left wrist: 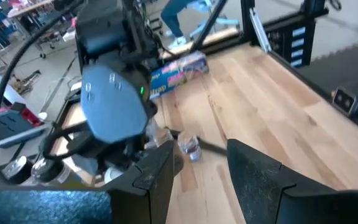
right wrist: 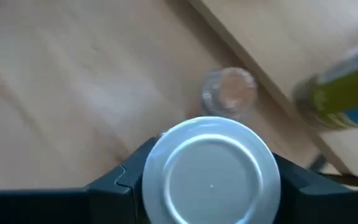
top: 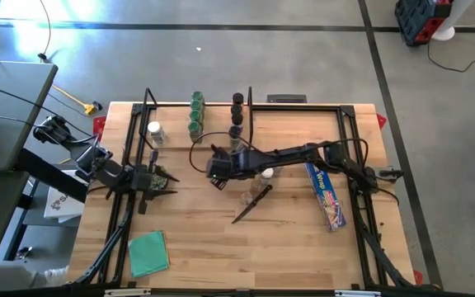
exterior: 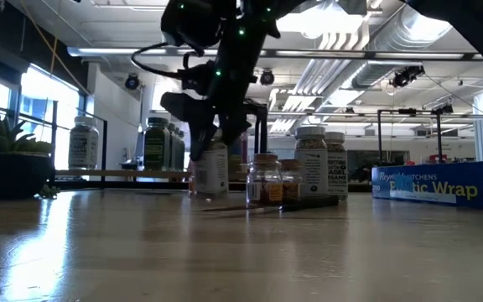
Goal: Shelf spices
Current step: Put the white lid seasoning bottle on the shelf
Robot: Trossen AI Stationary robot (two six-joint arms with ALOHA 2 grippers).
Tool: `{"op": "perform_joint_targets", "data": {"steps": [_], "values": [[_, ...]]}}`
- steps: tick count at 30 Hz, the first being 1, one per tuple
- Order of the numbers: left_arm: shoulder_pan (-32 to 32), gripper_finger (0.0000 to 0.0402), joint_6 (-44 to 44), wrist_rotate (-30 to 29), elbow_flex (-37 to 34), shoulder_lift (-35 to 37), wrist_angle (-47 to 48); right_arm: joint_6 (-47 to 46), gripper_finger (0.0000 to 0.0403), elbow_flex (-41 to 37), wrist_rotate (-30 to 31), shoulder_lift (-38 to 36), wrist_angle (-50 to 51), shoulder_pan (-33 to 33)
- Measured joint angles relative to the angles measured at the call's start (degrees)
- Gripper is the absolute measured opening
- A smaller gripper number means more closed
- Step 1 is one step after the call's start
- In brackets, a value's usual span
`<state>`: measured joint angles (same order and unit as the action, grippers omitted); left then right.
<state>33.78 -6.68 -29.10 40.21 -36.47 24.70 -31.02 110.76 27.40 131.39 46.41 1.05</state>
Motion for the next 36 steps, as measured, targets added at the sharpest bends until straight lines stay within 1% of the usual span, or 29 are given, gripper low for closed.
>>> {"op": "perform_joint_targets", "data": {"steps": [6,10,13,15,18,20,22,25,27,28,32,36], "values": [[0.0,0.0145,0.5,0.0,0.0,0.0,0.6,1.2,0.0185,0.1,-3.5,-0.1,-1.8,2.4],[0.0,0.0145,3.7,1.3,0.0,0.0,1.6,2.2,0.0185,2.8,-6.0,-0.6,-1.7,6.5],[0.0,0.0145,5.4,5.1,0.0,-0.2,2.5,12.6,0.0185,8.8,-7.1,-1.5,-1.1,10.5],[0.0,0.0145,6.7,8.9,0.0,-0.5,2.3,20.9,0.0185,13.7,-7.0,-1.8,1.0,13.3],[-0.1,0.0145,8.5,14.6,0.0,-1.4,-0.1,32.8,0.0185,20.0,-6.5,-1.8,3.7,17.2],[-0.5,0.0148,9.2,17.5,0.0,-2.2,-2.9,38.7,0.0185,23.6,-6.6,-1.7,4.4,19.6],[-1.2,0.0154,9.2,21.2,0.0,-3.4,-5.8,43.2,0.0185,24.0,-6.0,-2.4,1.0,21.6],[-2.0,0.0172,9.3,28.4,0.0,-6.3,-10.2,50.3,0.0185,22.9,-4.9,-3.3,-2.7,23.6],[-2.5,0.019,9.4,31.8,0.0,-8.7,-12.9,51.7,0.0185,22.7,-4.8,-3.2,-3.7,24.3],[-2.9,0.0199,9.3,32.3,0.0,-9.9,-13.7,51.4,0.0185,22.6,-4.7,-3.1,-3.9,24.6],[-3.9,0.0234,5.5,31.6,0.0,-12.9,-16.1,47.3,0.0185,22.5,-4.5,-3.1,-3.8,25.0],[-4.6,0.0257,6.8,31.7,0.0,-15.4,-16.8,50.3,0.0185,22.4,-4.3,-3.1,-4.5,26.5]]}}
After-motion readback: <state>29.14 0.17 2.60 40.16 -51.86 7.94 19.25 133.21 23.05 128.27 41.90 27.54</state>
